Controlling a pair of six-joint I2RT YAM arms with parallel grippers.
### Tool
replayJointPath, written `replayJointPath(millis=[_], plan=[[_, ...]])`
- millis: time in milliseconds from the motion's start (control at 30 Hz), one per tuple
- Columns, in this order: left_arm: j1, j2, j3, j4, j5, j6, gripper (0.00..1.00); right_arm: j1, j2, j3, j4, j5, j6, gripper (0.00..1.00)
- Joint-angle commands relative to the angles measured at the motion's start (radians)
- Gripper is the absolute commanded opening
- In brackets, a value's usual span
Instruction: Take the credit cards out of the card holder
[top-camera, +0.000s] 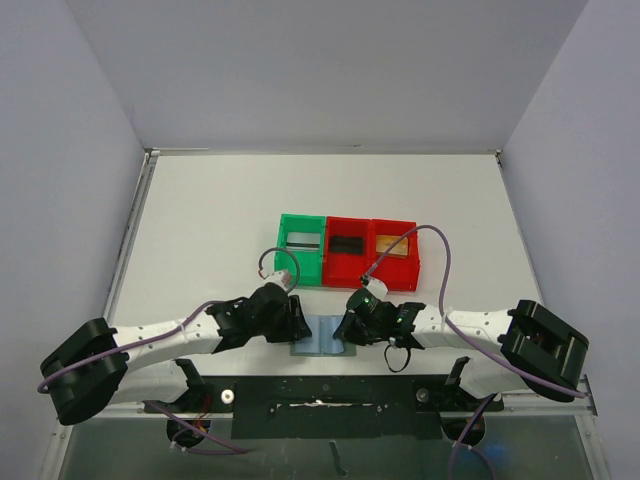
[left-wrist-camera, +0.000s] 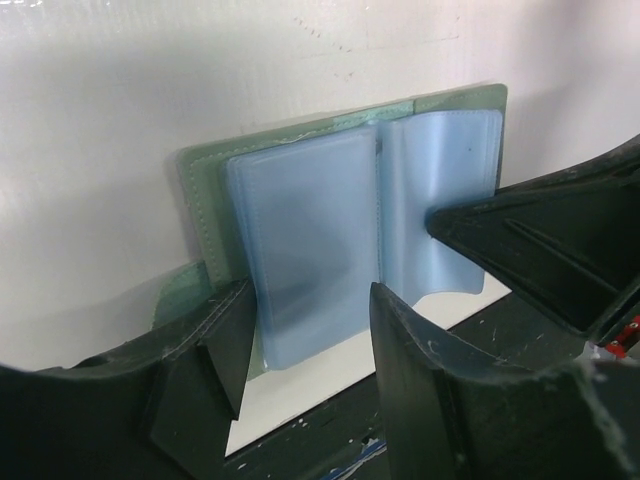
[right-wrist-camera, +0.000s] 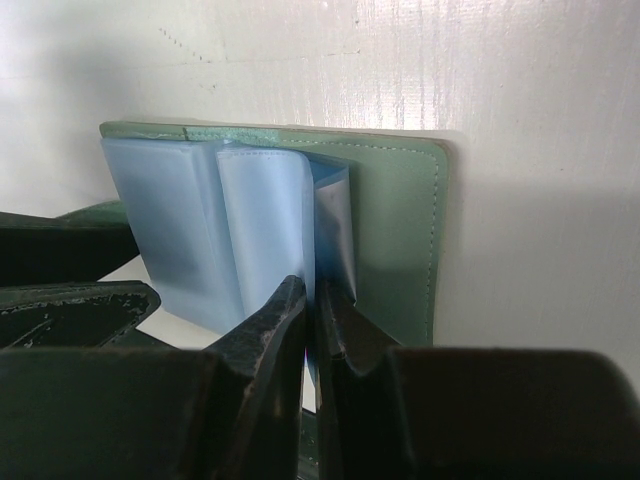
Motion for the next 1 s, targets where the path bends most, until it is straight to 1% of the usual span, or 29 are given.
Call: replayJointPath(millis=[0,100,200,333,400,467,500,533,633,667,767,900,967], plan=[[-0.005,0.038,0.001,0.126,0.039,-0.026,0.45,-0.002,0.015,0.004,-0.014,0.015,-0.002,0.08],[-0.006,0.062,-0.024,0.204,0.076,-0.051,0.34,-0.003,0.023,0.002,0.006,0.0,-0.011,0.08],[-0.006,0.065,-0.026,0.243,0.085,-0.054,0.27,-0.003,0.038,0.009,0.009,-0.006,-0.018,0.08],[-0.006,0.061,0.0,0.188,0.052,-0.044,0.23,-0.002,0.035,0.017,-0.003,0.0,-0.018,0.08],[-0.006,0.051,0.008,0.149,0.034,-0.036,0.18,-0.001,0.019,0.021,-0.018,0.011,-0.02,0.08],[-0.006,0.035,0.018,0.108,0.016,-0.025,0.17,-0.002,-0.002,0.033,-0.044,0.027,-0.032,0.09],[-0.006,0.026,0.024,0.085,0.006,-0.018,0.17,-0.003,-0.015,0.046,-0.082,0.043,-0.038,0.11],[-0.006,0.015,0.033,0.06,-0.008,-0.012,0.18,-0.003,-0.03,0.062,-0.124,0.074,-0.041,0.15],[-0.006,-0.023,0.06,-0.03,-0.048,0.008,0.21,-0.003,-0.086,0.109,-0.253,0.151,-0.05,0.33],[-0.006,-0.037,0.068,-0.057,-0.06,0.013,0.23,-0.005,-0.109,0.126,-0.294,0.18,-0.05,0.37],[-0.004,-0.086,0.097,-0.124,-0.097,0.03,0.31,-0.009,-0.181,0.16,-0.389,0.248,-0.056,0.52],[-0.003,-0.159,0.136,-0.197,-0.142,0.056,0.44,-0.025,-0.279,0.212,-0.52,0.352,-0.079,0.63],[-0.001,-0.192,0.165,-0.243,-0.184,0.068,0.5,-0.038,-0.325,0.241,-0.542,0.402,-0.128,0.66]])
